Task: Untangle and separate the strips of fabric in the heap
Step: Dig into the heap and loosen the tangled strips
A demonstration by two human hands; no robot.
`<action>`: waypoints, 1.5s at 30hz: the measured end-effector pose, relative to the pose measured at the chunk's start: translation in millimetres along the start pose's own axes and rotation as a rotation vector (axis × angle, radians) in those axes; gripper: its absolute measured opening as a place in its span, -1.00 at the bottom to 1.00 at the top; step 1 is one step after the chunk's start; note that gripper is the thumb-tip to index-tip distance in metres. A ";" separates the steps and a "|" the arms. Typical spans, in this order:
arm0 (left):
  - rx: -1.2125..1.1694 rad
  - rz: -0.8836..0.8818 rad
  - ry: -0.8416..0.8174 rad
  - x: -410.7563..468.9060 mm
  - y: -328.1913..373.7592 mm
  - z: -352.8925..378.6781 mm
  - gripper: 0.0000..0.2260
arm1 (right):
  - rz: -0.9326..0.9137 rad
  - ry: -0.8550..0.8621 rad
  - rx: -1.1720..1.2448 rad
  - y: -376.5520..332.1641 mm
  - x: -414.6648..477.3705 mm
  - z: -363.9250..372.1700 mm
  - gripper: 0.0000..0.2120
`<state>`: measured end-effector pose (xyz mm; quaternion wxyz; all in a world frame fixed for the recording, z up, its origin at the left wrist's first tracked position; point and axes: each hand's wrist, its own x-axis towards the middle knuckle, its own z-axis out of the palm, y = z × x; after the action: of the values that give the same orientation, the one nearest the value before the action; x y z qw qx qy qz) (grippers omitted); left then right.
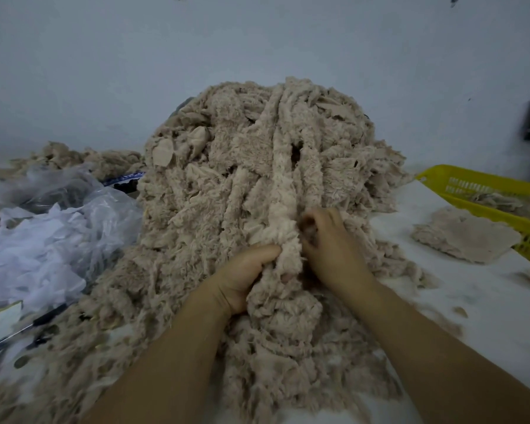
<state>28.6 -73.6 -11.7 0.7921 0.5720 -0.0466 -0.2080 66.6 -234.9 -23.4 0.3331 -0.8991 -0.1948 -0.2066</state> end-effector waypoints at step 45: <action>-0.014 0.225 -0.009 13.8 3.6 -1.5 -0.49 | -0.011 0.013 0.124 -12.5 -2.0 7.6 -0.92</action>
<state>42.6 -76.6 -11.1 0.8141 0.5568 -0.1126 -0.1205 60.6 -221.4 -23.2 0.3884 -0.8743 -0.2098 -0.2018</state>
